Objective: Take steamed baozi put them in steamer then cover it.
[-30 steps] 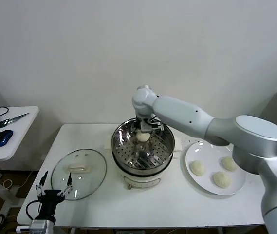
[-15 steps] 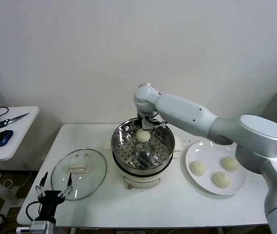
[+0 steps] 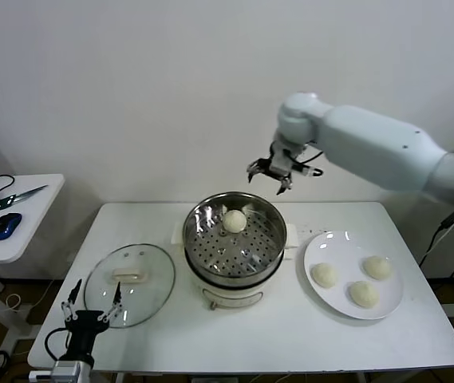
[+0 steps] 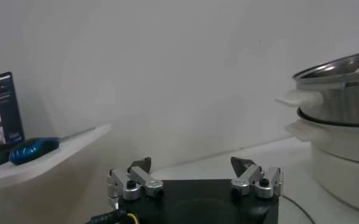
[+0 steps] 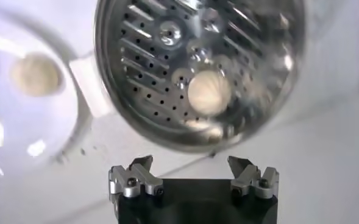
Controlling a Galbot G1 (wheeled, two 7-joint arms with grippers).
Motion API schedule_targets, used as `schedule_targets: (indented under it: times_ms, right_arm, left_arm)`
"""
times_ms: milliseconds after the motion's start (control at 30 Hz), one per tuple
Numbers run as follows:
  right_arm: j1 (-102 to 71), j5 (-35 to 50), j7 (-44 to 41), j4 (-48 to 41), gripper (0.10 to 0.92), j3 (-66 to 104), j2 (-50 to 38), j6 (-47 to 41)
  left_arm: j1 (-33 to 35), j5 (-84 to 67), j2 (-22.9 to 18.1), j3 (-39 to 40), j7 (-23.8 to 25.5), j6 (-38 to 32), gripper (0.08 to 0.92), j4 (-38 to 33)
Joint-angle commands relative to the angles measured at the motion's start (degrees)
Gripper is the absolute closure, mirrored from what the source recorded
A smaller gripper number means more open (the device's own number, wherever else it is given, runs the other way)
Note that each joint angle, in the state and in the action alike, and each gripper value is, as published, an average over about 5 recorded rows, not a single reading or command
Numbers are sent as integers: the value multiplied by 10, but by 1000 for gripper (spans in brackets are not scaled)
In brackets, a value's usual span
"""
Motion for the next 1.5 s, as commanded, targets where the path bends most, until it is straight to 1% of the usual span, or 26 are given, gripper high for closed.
schedule_targets:
  times_ms: [33,133,267,400,600,967,1367,1500]
  right_arm:
    - [65,284,17,75,203,-181,-168,-241]
    - [1,276,21,98,203,-163,-206,-258]
    - [-129,215,24,94,203,-60,-232,-269]
    - [-248,134,27,61,203,47,-221,-267]
    - [-344,69,39,21,203,134,-177,-267]
    - [-375,38,42,-53,203,179,-119,-256]
    - [-379,33,34,-78,203,194,-103,-248]
    - [-379,36,32,-80,217,196,-100,-246]
  left_arm:
    - [4,3,0,1,0,-1,177,-3]
    - [7,4,0,0,-1,-1,177,-4]
    - [9,4,0,-2,-1,0,177,-5]
    - [9,4,1,0,-1,1,177,-5]
    - [7,5,0,2,-1,1,177,-1]
    - [18,4,1,-4,-2,-5,177,4]
    - [15,6,0,0,-2,-5,177,9]
    - [15,7,0,0,-2,-5,177,9]
